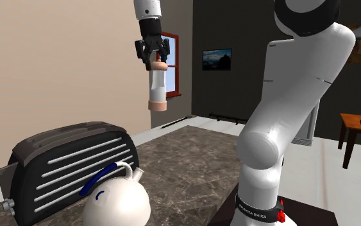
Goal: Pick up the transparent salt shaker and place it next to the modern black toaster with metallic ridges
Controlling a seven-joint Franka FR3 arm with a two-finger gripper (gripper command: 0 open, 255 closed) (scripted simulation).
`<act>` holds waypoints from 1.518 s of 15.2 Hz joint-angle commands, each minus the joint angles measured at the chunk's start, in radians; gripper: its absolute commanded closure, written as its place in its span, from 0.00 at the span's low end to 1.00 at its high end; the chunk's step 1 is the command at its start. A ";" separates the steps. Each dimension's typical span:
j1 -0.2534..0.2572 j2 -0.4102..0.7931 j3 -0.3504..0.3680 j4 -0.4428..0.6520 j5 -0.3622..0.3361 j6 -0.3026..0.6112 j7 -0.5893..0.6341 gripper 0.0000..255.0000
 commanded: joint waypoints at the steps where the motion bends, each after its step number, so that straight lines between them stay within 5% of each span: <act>1: 0.001 -0.016 0.000 -0.041 0.002 0.025 0.005 1.00; 23: 0.007 -0.086 -0.007 -0.401 0.003 0.312 0.044 1.00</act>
